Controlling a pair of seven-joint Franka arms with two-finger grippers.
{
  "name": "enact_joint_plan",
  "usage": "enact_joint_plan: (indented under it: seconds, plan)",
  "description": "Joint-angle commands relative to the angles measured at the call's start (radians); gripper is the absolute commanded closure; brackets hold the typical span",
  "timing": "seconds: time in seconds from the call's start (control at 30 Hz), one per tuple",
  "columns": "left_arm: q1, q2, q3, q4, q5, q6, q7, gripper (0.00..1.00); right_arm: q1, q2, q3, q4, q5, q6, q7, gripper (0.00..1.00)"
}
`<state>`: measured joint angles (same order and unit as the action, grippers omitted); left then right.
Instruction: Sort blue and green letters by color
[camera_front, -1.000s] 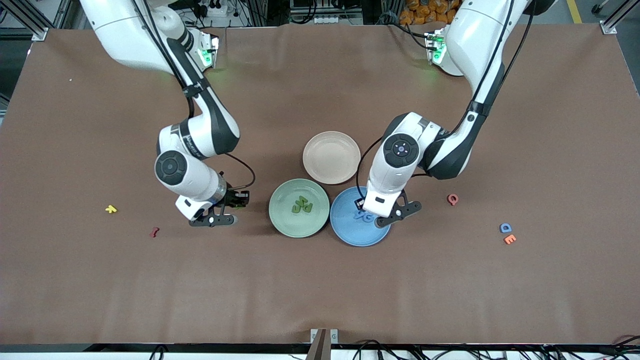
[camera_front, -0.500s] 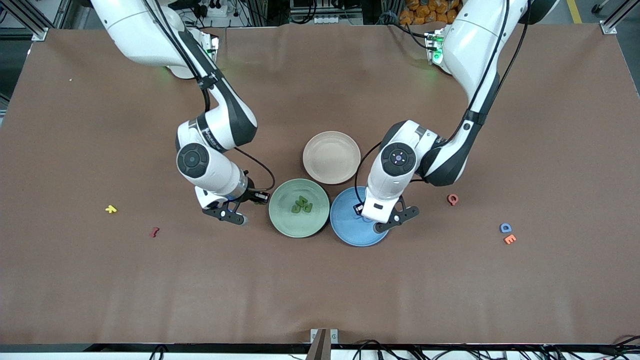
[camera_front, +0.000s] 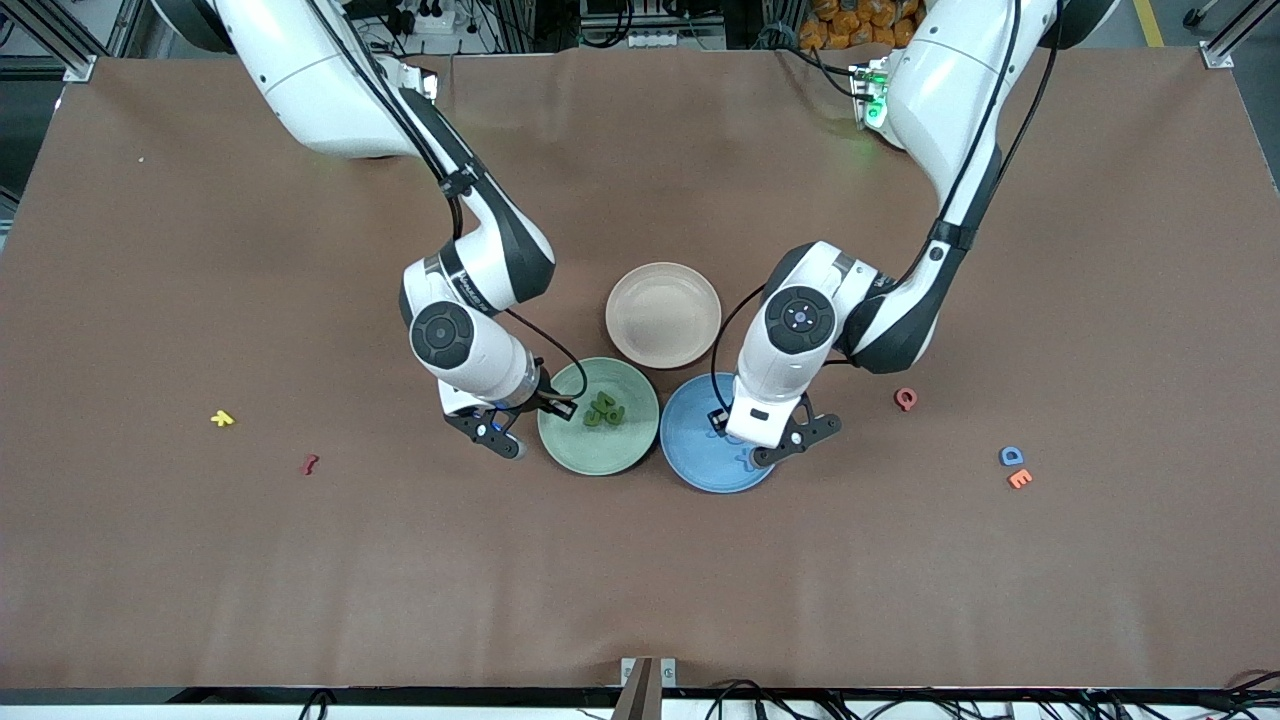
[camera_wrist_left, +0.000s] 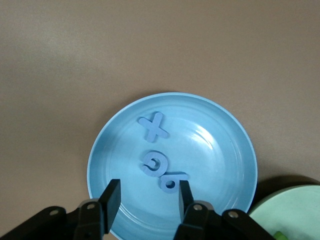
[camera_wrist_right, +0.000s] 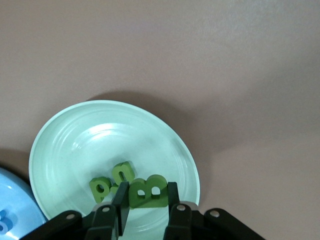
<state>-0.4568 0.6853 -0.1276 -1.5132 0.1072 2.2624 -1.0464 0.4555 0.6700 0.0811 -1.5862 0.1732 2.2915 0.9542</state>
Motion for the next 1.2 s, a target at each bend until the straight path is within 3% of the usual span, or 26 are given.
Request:
enact_joint_plan:
  seconds: [0.0, 0.3, 0.37, 0.47, 0.53, 0.57, 1.17]
  plan:
    - [0.0, 0.008, 0.003, 0.024, -0.011, -0.015, -0.001, 0.44, 0.012, 0.04, 0.0, 0.048, 0.009, -0.004, 0.043, 1.0]
    - [0.066, -0.038, -0.006, -0.016, -0.003, -0.021, 0.078, 0.44, 0.029, 0.074, 0.0, 0.08, 0.009, -0.003, 0.067, 1.0]
    - [0.082, -0.052, -0.006, -0.035, -0.003, -0.026, 0.109, 0.44, 0.035, 0.077, 0.0, 0.081, 0.009, 0.0, 0.067, 0.91]
    - [0.118, -0.066, -0.01, -0.048, -0.003, -0.035, 0.161, 0.44, 0.037, 0.08, 0.0, 0.081, 0.012, 0.016, 0.072, 0.6]
    - [0.141, -0.069, -0.021, -0.051, -0.003, -0.055, 0.199, 0.44, 0.04, 0.082, 0.0, 0.08, 0.012, 0.031, 0.095, 0.16]
    - [0.151, -0.069, -0.023, -0.052, -0.003, -0.066, 0.218, 0.44, 0.041, 0.083, -0.001, 0.08, 0.011, 0.037, 0.113, 0.0]
    - [0.349, -0.092, -0.035, -0.052, 0.043, -0.204, 0.638, 0.44, 0.041, 0.048, -0.001, 0.08, -0.001, 0.031, 0.114, 0.0]
